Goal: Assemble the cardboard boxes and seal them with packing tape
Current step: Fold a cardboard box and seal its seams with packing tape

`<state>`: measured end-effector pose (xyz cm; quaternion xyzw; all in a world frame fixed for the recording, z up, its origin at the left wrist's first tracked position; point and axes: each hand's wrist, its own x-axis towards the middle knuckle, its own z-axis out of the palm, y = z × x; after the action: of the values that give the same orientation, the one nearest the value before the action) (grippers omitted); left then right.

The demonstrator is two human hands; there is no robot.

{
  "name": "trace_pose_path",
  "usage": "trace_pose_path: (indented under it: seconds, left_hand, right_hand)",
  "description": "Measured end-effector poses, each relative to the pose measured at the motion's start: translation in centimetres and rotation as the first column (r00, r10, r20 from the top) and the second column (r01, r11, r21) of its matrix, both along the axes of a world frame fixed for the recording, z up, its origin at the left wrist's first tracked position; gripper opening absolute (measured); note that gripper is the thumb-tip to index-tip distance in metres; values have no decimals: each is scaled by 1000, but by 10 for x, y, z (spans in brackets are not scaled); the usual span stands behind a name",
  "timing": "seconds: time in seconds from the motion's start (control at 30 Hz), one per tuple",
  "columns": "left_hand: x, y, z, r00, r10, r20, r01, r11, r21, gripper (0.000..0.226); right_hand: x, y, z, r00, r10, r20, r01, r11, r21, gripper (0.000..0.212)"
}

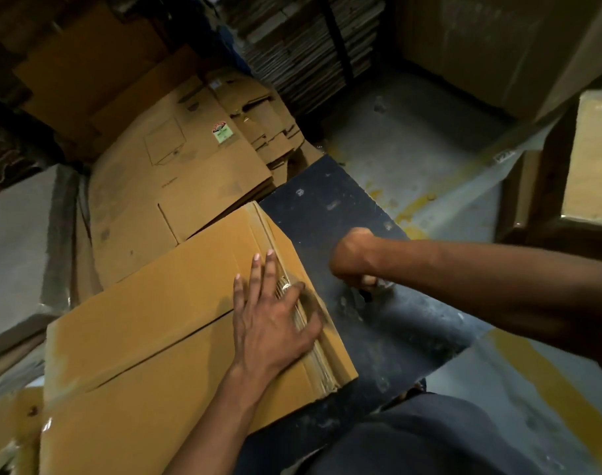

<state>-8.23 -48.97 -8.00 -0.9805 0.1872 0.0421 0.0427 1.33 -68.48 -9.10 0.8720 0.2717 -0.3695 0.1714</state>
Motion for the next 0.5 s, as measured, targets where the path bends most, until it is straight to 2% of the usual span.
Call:
trace_pose_path:
  seconds: [0.03,0.13,0.2,0.3,0.37,0.5]
  left_hand:
    - [0,1,-1,1000,-13,-11,13,999,-29,70]
    - [-3,7,-4,998,31,-49,-40,976,-214,83]
    - [-7,11,-3,993,108,-53,-120,937,-327,91]
    - [-15,11,-4,989,130,-74,-148,933,-329,94]
    - [-21,10,-7,989,120,-82,-140,941,-309,97]
    - [-28,13,-6,987,135,-87,-155,941,-300,102]
  right_hand:
    - [3,-12,-16,998,-47,-51,50,998,42,19]
    - [15,-35,-55,954,-176,-243,234,942,240,51]
    - [19,-43,-72,928,-234,-290,333,870,363,55]
    - [18,-52,-91,863,-332,-380,485,754,442,51]
    - [18,-51,-100,830,-401,-387,551,697,460,48]
    - [20,-45,-113,853,-469,-228,522,758,392,52]
